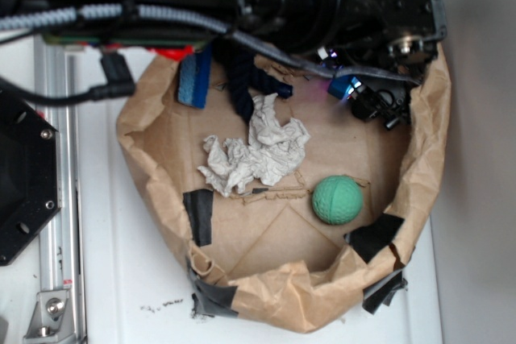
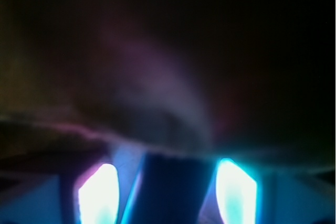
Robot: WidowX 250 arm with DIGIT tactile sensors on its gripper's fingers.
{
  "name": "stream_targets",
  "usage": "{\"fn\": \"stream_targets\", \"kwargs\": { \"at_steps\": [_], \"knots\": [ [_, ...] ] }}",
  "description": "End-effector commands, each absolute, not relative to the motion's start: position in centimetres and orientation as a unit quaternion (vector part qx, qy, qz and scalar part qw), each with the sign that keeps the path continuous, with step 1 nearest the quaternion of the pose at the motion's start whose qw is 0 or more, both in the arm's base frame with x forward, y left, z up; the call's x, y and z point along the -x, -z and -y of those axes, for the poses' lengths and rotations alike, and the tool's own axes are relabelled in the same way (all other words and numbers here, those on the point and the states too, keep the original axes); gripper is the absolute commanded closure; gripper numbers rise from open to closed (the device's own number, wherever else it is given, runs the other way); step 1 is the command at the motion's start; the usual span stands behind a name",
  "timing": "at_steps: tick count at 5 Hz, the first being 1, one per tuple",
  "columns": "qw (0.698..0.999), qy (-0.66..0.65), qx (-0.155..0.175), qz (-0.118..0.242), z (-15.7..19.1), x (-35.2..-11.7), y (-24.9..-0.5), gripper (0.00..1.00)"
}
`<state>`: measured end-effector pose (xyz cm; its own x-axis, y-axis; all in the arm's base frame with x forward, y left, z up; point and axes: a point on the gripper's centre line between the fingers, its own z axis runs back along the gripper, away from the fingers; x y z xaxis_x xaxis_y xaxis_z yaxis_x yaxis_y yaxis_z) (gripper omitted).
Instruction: Grab the blue block.
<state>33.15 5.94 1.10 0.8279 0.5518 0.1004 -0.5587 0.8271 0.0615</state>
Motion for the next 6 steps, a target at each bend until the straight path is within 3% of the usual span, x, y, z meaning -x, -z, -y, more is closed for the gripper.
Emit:
{"fn": "stream_targets", "kwargs": {
  "at_steps": [1, 2, 4, 5, 6],
  "knots": [
    [0.975, -0.211, -0.040, 0.058, -3.7, -29.2, -5.2, 1.00],
    [0.988, -0.128, -0.047, 0.073, -1.7, -27.4, -8.2, 1.00],
    [0.994, 0.061, -0.079, 0.034, -0.5, -26.6, -13.2, 1.00],
    [0.995, 0.068, -0.060, 0.036, -1.0, -27.0, -14.8, 1.00],
    [0.995, 0.060, -0.067, 0.037, -1.3, -26.9, -14.7, 1.00]
  ]
}}
